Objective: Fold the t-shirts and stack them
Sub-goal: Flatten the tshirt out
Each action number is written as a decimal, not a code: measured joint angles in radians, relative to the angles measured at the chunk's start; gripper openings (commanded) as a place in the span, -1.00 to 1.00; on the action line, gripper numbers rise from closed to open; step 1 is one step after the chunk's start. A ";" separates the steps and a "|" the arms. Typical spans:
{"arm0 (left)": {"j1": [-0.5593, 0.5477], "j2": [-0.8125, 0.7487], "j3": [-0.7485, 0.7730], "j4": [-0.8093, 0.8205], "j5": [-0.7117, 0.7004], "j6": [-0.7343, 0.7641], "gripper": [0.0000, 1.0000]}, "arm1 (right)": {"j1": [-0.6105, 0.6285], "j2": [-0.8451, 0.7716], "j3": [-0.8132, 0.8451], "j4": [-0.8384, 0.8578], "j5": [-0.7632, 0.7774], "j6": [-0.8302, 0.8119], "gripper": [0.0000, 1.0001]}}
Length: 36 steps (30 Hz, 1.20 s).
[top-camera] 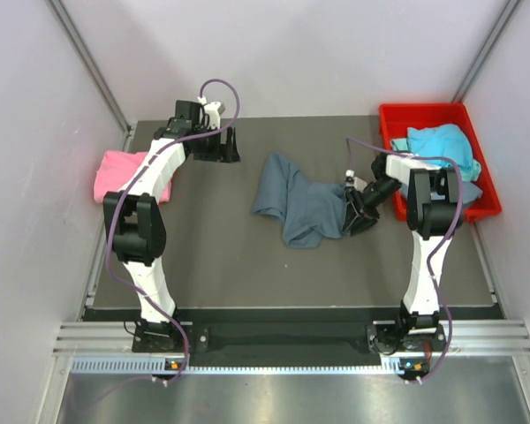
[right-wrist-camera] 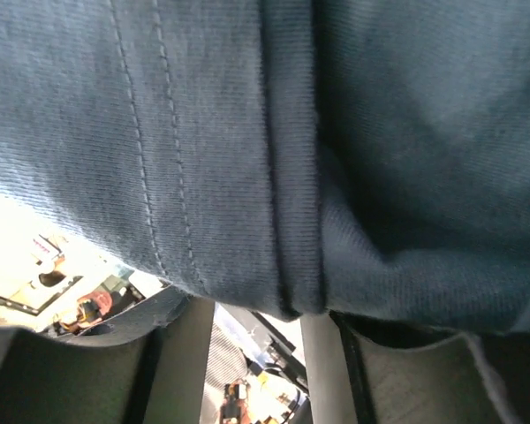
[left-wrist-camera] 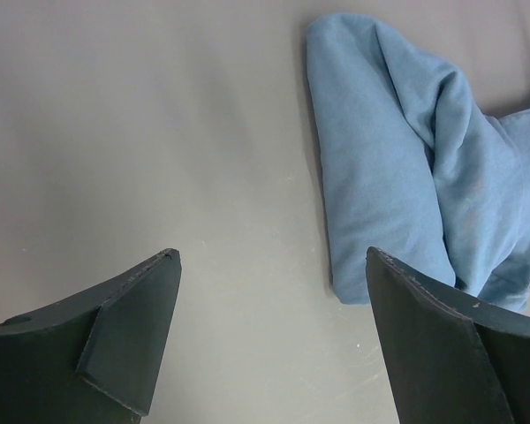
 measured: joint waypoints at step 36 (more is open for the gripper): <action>-0.077 0.023 0.018 0.003 -0.145 0.118 0.81 | -0.006 -0.123 0.696 0.067 0.133 -0.026 -1.00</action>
